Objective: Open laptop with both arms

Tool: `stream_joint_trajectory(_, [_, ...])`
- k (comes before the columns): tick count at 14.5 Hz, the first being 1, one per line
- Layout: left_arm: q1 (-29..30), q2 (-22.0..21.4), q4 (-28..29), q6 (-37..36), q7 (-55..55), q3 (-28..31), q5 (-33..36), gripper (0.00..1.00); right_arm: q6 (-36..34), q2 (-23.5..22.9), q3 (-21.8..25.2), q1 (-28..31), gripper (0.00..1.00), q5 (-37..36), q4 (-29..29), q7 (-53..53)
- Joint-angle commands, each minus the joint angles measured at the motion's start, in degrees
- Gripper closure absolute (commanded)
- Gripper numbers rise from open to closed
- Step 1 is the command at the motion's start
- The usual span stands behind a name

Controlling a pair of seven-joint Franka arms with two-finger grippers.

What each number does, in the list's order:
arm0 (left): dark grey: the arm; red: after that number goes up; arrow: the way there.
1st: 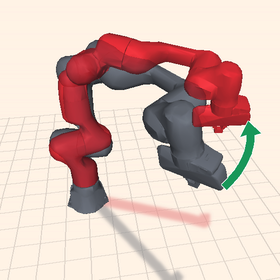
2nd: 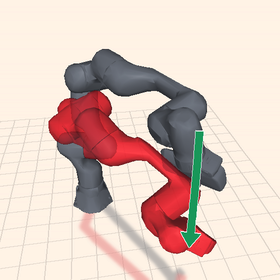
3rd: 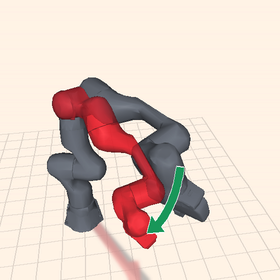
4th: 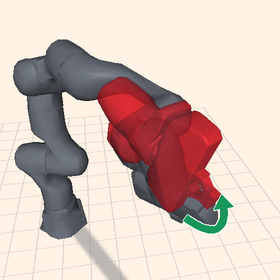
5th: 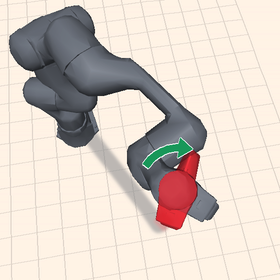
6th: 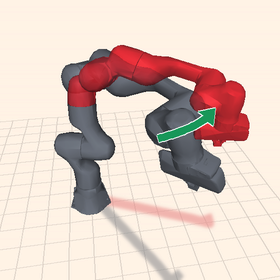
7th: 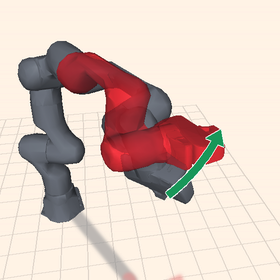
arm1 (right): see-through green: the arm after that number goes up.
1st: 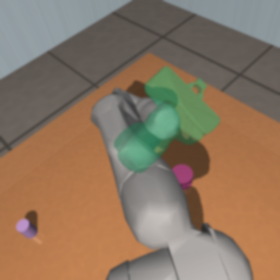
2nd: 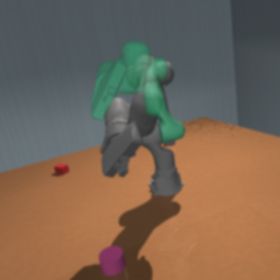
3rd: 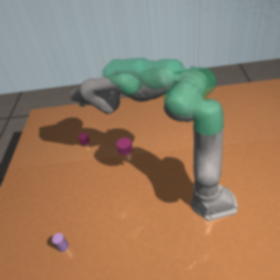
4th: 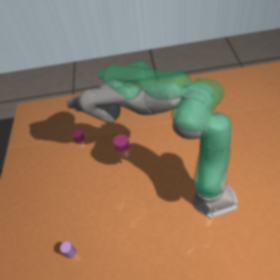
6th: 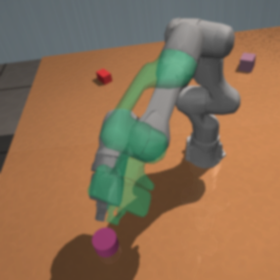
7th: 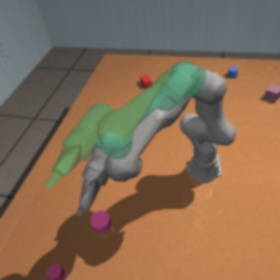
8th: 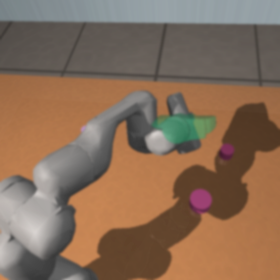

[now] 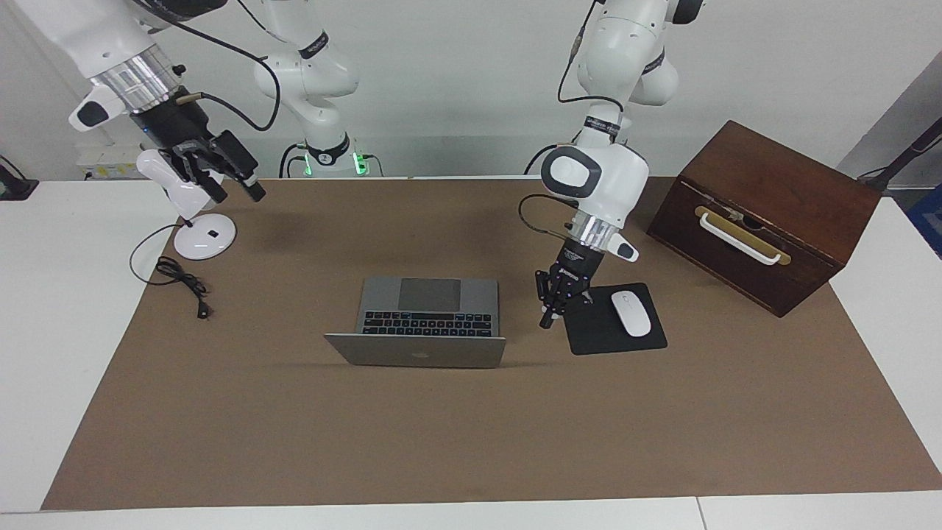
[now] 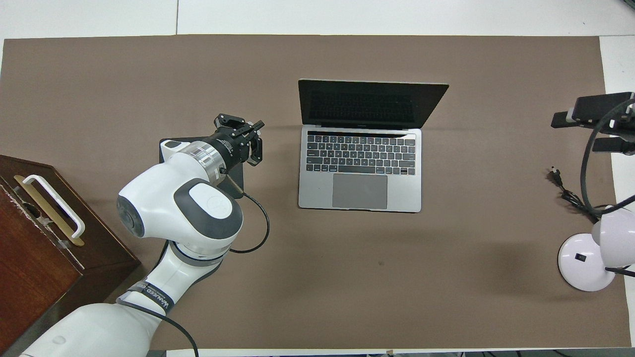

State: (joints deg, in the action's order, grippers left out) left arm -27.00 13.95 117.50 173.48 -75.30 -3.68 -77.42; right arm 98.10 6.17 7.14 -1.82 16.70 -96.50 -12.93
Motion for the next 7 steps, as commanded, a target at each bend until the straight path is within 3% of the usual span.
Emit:
stream_joint_trajectory(1, [6.41,-0.41,-2.26,-9.09,1.56,-0.27,8.3,1.0,-4.31,-0.37,-0.81,2.17,0.0,-4.82,1.66,5.45])
stream_joint_trajectory(4, [10.91,-0.41,-4.81,-16.3,4.28,-0.27,17.63,1.0,-7.92,0.94,-1.95,2.7,0.0,-10.43,3.07,8.97])
stream_joint_trajectory(7, [15.65,-1.81,-5.61,-27.28,12.61,-0.18,27.29,1.0,-12.31,1.21,-2.66,3.14,0.0,-11.25,4.64,9.16])
